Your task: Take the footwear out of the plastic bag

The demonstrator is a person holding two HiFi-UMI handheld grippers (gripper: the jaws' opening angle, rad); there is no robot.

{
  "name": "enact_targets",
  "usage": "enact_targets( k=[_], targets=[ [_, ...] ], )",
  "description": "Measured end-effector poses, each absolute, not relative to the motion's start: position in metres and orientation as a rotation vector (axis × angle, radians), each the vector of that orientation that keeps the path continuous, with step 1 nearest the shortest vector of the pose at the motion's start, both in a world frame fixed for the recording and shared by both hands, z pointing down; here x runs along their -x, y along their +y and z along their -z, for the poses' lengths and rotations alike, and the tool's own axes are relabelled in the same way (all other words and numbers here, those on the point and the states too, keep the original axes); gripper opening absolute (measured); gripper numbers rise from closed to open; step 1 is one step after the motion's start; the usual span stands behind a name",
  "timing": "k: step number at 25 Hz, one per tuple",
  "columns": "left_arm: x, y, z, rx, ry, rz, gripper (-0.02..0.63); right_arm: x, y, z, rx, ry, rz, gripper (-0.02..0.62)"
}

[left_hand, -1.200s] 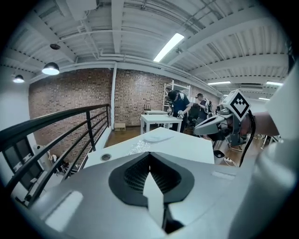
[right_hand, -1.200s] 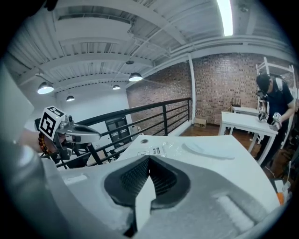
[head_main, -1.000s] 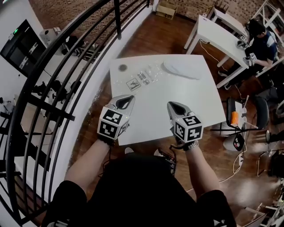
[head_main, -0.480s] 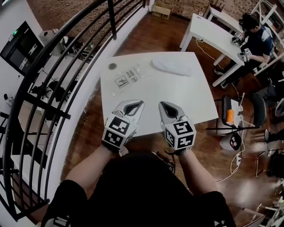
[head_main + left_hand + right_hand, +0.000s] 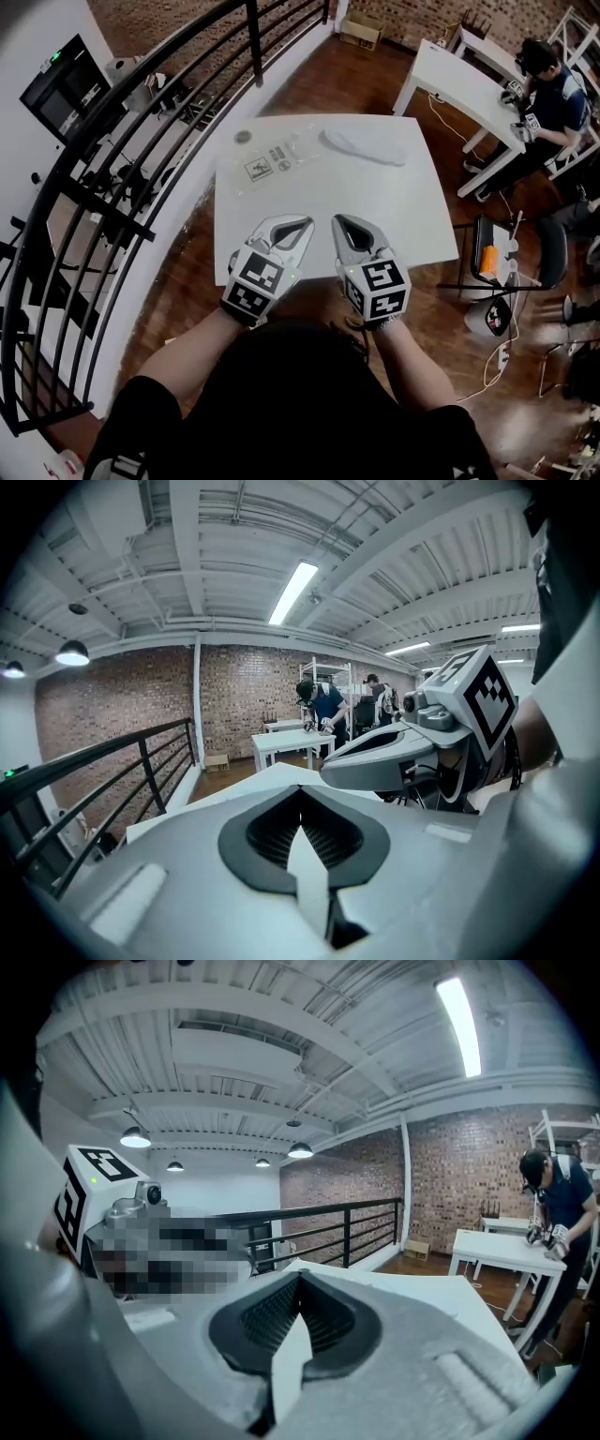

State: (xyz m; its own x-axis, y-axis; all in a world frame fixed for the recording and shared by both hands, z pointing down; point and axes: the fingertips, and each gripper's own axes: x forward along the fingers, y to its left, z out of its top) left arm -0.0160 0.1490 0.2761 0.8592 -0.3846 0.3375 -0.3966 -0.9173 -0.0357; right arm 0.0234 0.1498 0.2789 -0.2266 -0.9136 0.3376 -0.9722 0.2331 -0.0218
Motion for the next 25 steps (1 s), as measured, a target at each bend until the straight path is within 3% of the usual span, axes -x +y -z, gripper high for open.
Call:
enact_targets(
  k=[25],
  targets=[
    [0.024, 0.19, -0.272, -3.011, -0.654, -0.535, 0.017, -0.009, 0.19, -0.26, -1.798, -2.281, -0.255, -0.008]
  ],
)
